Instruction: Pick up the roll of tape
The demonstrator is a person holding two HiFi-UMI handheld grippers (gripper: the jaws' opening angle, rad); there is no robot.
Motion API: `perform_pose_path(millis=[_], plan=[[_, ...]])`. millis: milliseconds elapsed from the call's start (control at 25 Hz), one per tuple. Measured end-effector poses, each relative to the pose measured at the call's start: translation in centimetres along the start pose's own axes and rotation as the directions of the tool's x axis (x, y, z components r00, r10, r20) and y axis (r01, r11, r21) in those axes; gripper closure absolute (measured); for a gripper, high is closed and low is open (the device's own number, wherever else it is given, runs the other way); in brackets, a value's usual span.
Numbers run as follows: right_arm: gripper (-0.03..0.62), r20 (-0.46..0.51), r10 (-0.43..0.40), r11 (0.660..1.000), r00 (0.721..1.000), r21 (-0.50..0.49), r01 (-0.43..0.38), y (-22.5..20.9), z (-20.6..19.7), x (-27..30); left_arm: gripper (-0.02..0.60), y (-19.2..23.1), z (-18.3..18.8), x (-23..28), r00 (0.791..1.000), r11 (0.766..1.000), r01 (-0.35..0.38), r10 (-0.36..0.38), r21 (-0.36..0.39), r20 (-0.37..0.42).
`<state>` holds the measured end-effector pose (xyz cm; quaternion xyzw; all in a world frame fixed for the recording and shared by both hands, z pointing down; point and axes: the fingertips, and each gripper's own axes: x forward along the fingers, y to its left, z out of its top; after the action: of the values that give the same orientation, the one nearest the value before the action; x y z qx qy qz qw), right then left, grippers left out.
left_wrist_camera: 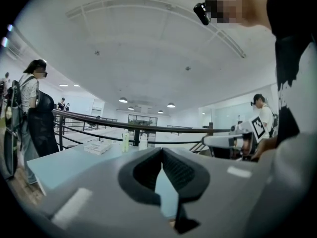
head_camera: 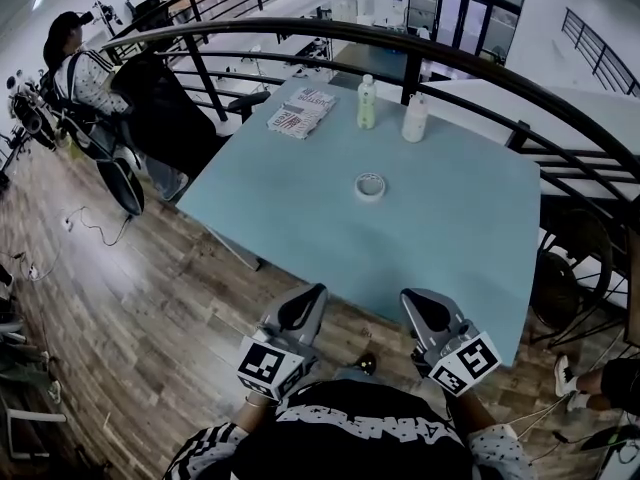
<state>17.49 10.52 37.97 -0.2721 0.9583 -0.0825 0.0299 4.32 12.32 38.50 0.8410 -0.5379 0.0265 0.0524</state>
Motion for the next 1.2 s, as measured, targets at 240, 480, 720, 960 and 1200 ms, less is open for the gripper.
perform_pose_path(millis=[240, 480, 720, 960, 1200], plan=[[0.597, -0.008, 0.020, 1.000, 1.000, -0.001, -0.020, 0.3, -0.3, 1.0, 0.581, 0.8, -0.3, 0.1, 1.000, 1.000, -0.010, 0.010, -0.002, -0.001], [0.597, -0.003, 0.006, 1.000, 1.000, -0.004, -0.006, -0.2, -0.3, 1.3, 0.581, 1.4, -0.6, 0.7, 1.000, 1.000, -0.002, 0.002, -0.002, -0.013], [0.596, 0.005, -0.054, 0.998, 0.999, -0.012, 0.054, -2.1, 0.1, 0.7, 0.581, 0.7, -0.1, 3.5, 0.998, 0.998, 0.065, -0.065, 0.006, -0.003], [0.596, 0.006, -0.088, 0.996, 0.996, -0.018, 0.088, -3.7, 0.9, 1.3, 0.581, 1.4, 1.1, 5.6, 0.995, 0.995, 0.096, -0.096, 0.016, 0.013], [0.595, 0.005, -0.103, 0.995, 0.995, -0.017, 0.103, -5.1, 1.4, 3.6, 0.581, 3.4, 1.7, 7.4, 0.994, 0.994, 0.109, -0.109, 0.018, 0.004]])
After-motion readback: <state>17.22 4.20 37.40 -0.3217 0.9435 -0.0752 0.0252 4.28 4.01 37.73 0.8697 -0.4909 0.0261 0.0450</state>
